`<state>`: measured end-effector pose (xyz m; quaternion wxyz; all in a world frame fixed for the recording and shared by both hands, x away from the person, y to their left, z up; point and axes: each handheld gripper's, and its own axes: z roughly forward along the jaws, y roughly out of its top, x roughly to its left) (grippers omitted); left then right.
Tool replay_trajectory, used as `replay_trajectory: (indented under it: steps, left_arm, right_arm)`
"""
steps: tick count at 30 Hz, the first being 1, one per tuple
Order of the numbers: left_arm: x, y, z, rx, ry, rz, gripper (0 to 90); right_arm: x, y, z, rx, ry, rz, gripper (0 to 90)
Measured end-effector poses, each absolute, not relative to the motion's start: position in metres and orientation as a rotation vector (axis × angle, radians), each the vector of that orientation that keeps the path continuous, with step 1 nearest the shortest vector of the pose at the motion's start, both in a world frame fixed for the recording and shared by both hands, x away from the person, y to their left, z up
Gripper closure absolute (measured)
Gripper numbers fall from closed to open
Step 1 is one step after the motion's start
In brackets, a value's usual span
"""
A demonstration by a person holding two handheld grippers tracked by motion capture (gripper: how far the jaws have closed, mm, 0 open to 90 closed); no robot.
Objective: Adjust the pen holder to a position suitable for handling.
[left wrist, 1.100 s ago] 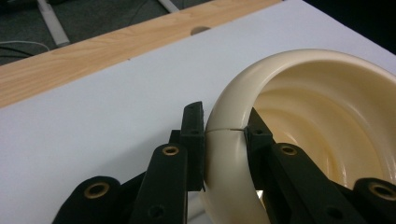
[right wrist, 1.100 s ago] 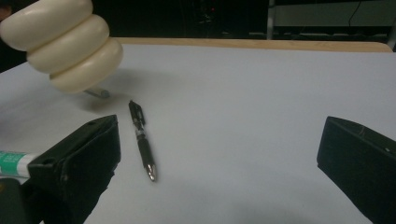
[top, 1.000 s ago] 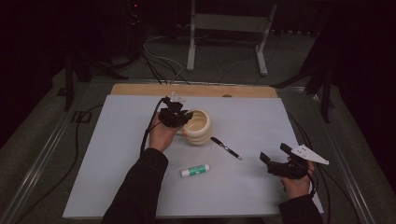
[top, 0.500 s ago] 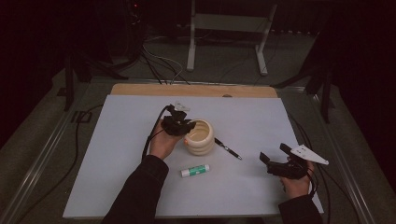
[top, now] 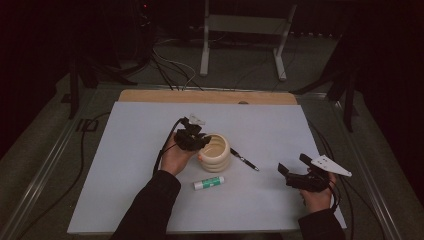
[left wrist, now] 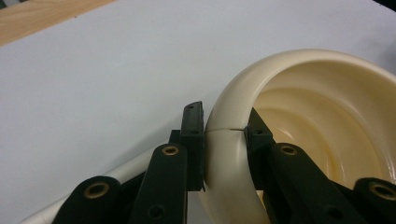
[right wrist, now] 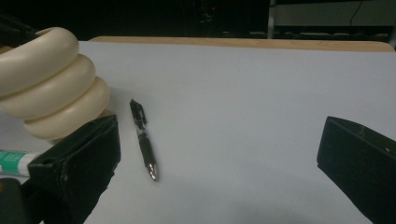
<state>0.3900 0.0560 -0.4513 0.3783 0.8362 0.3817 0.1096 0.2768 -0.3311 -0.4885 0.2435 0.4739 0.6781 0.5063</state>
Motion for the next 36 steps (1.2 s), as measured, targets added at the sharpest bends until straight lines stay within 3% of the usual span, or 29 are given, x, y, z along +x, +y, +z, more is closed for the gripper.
replay_trajectory:
  steps: [19, 24, 28, 32, 36]
  left_arm:
    - [0.393, 0.053, -0.461, 2.163, 0.986, 0.245, 75.8]
    - [0.397, 0.054, -0.461, 2.108, 0.964, 0.191, 70.0]
    - [0.398, 0.056, -0.459, 2.069, 0.951, 0.216, 54.8]
    - [0.396, 0.061, -0.453, 2.020, 0.939, 0.249, 31.0]
    - [0.393, 0.065, -0.443, 1.984, 0.916, 0.300, 14.9]
  right_arm:
    - [0.277, -0.330, -0.489, 1.298, 1.854, 1.381, 0.0]
    - [0.277, -0.330, -0.489, 1.298, 1.854, 1.381, 0.0]
    - [0.277, -0.331, -0.489, 1.297, 1.852, 1.382, 0.0]
    - [0.277, -0.331, -0.489, 1.299, 1.849, 1.385, 0.0]
    - [0.280, -0.328, -0.491, 1.313, 1.858, 1.384, 0.0]
